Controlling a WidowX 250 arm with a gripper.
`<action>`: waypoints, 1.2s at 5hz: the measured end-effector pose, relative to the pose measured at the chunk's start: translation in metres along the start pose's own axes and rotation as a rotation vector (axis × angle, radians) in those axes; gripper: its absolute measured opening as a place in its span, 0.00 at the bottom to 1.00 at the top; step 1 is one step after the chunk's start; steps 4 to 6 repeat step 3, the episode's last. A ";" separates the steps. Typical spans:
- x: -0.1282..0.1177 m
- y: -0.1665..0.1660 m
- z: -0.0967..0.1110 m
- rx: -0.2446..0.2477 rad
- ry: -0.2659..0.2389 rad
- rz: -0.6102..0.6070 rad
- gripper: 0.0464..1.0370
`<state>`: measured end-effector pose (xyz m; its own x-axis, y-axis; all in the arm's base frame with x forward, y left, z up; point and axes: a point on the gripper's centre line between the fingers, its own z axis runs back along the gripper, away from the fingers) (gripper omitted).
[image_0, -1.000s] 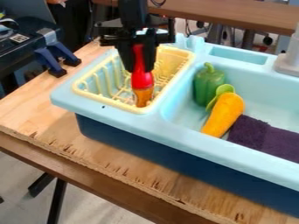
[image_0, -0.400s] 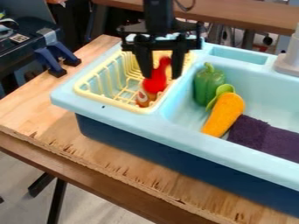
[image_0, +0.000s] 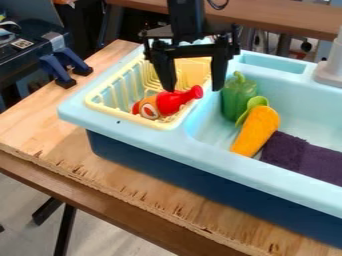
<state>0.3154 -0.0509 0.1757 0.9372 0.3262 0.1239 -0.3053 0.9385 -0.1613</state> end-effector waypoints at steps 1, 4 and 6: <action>0.000 0.002 0.000 0.002 0.007 -0.001 0.97; 0.010 -0.014 0.034 -0.020 -0.072 -0.050 0.97; 0.010 -0.014 0.034 -0.020 -0.072 -0.050 0.97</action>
